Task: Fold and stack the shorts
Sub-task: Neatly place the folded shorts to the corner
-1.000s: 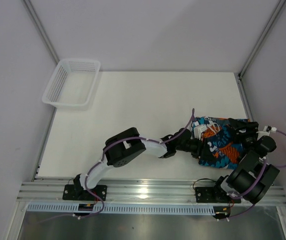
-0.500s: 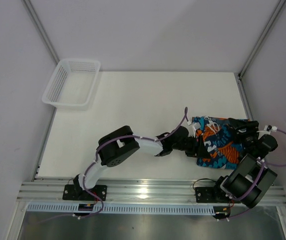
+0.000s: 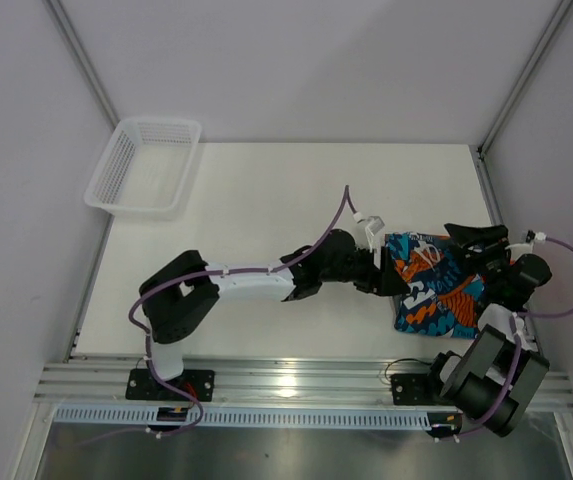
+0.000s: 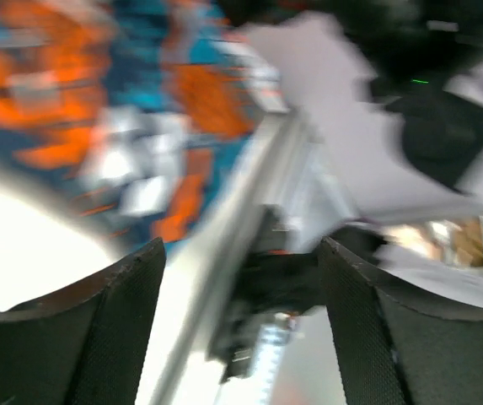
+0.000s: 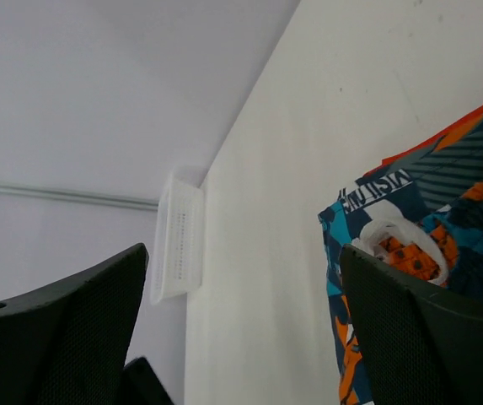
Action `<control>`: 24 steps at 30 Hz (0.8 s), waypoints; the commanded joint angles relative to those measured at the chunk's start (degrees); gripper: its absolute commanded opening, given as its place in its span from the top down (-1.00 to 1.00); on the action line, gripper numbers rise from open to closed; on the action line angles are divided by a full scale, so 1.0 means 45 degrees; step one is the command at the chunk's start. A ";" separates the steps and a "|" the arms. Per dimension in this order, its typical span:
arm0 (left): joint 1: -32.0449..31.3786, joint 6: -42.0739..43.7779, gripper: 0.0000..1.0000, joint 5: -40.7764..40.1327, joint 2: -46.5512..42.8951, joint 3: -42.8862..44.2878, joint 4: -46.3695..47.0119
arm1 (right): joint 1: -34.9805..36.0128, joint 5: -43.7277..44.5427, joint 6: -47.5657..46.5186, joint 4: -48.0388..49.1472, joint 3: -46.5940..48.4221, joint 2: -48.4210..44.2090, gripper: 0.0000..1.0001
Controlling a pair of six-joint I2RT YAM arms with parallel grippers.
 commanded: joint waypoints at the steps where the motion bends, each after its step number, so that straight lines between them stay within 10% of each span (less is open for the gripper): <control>1: 0.0831 0.1808 -0.54 -0.1724 -0.1512 -0.0977 -0.1632 | 0.1686 -0.0320 0.0159 0.0350 0.0337 -0.0283 -0.96; 11: 0.1905 0.3630 -0.98 -0.8640 -0.7389 -0.4804 -0.5929 | 0.9069 0.6491 -0.6966 -0.6462 0.3286 -0.3484 -0.99; 24: 0.2883 0.3416 -0.98 -1.2371 -1.6901 -1.1094 -0.7492 | 1.1265 0.8115 -0.8377 -0.4534 -0.0593 -0.6433 -0.99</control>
